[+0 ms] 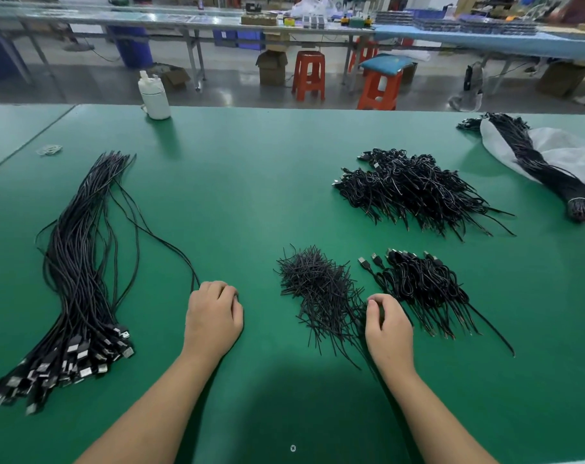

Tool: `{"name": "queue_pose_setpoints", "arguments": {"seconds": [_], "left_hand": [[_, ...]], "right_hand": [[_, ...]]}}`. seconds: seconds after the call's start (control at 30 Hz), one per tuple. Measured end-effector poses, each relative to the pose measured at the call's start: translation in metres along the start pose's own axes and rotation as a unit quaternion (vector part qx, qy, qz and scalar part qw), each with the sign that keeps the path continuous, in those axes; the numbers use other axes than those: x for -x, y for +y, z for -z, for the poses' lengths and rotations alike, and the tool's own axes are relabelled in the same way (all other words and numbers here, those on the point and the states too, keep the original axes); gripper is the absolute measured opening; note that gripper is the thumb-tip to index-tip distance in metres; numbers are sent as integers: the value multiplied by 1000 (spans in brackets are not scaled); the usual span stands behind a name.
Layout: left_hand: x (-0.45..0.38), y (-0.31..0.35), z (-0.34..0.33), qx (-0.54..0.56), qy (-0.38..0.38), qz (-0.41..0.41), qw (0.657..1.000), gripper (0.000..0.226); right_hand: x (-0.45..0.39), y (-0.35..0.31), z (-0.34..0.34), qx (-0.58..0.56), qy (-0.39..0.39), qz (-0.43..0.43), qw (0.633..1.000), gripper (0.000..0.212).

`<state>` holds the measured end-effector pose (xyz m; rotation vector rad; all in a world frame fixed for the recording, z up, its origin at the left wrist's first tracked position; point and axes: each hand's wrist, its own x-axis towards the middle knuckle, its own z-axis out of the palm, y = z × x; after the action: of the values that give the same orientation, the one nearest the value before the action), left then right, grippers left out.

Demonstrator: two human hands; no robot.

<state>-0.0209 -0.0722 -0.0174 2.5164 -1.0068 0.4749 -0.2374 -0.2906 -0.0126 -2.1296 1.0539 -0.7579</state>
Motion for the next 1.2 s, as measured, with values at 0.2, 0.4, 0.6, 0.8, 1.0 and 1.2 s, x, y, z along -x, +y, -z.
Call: {"name": "queue_pose_setpoints", "arguments": {"seconds": [0.2,0.4,0.6,0.8,1.0,1.2], "left_hand": [[1,0,1,-29,-8,102,994,18],[-6,-1,3,22,-22,228,973,31],[-10,9,13,12,-76,215,974,55],[-50,19,40,215,-149,232,937,29],[-59,46,60,330,-207,120,913,37],[-44,69,66,230,-117,-25,966,16]], "right_hand": [[-1,0,0,-13,-9,6,1000,10],[-1,1,-1,-16,-2,14,1000,11],[-2,0,-1,-2,4,20,1000,10],[-1,0,-1,9,6,25,1000,6],[0,-2,1,8,13,21,1000,10],[1,-3,1,8,19,16,1000,10]]}}
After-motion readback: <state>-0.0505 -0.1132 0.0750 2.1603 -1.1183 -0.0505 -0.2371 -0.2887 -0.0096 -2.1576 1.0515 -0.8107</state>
